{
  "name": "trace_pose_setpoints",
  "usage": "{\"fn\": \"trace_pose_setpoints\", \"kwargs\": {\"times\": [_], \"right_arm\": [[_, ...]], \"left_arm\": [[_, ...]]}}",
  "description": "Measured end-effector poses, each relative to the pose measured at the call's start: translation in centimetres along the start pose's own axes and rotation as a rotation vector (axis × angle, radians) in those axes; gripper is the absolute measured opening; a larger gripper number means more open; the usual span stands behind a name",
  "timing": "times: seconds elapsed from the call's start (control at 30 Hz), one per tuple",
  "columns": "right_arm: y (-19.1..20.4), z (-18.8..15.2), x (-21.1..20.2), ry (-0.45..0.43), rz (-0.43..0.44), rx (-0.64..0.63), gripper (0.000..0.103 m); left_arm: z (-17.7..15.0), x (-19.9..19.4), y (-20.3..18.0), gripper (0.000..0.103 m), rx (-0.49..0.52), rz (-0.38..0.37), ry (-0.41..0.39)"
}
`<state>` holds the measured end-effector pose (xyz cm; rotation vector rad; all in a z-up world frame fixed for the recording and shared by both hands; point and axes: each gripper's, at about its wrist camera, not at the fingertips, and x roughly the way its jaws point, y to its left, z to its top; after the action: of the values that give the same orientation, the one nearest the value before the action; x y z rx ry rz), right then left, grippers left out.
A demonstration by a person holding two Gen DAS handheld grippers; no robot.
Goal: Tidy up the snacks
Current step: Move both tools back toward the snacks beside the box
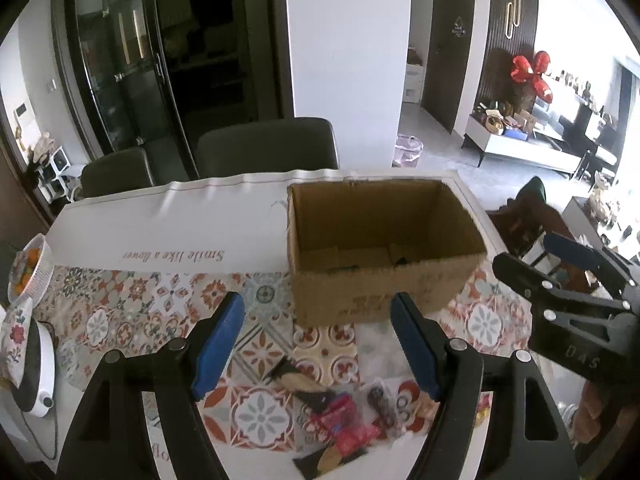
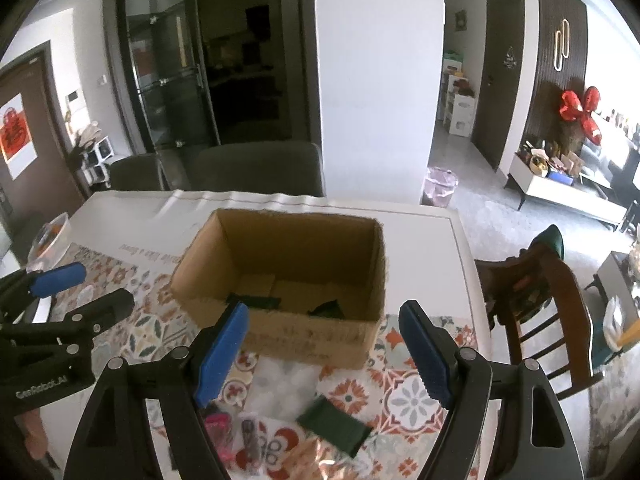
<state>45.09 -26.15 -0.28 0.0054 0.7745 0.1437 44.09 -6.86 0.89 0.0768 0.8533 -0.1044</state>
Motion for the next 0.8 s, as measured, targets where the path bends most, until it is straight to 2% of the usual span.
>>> {"fn": "trace_pose_setpoints", "kwargs": {"times": [0.2,0.43,0.57,0.7,0.8], "right_arm": [[1.6,-3.2,-1.2,0.004,0.020,-0.035,0.078],[3.4,-6.8,-1.9,0.016,0.027,-0.097,0.078],[4.1,-9.0,-0.6,0.081,0.066,-0.112,0.078],[4.5,-11.2,1.1,0.145,0.095,-0.116,0.078],[4.7,-12.4,3.0,0.212,0.110,-0.129,0.069]], "left_arm": [[-4.2,-1.2,0.5,0.075,0.015,0.012,0.011],[-9.4,-0.3,1.3,0.075,-0.044,-0.010,0.112],[-12.3,1.3,1.4,0.075,-0.086,-0.036,0.185],[-13.8,2.9,1.4,0.074,-0.095,-0.036,0.224],[-14.3,4.3,1.5,0.073,-0.120,-0.059,0.261]]}}
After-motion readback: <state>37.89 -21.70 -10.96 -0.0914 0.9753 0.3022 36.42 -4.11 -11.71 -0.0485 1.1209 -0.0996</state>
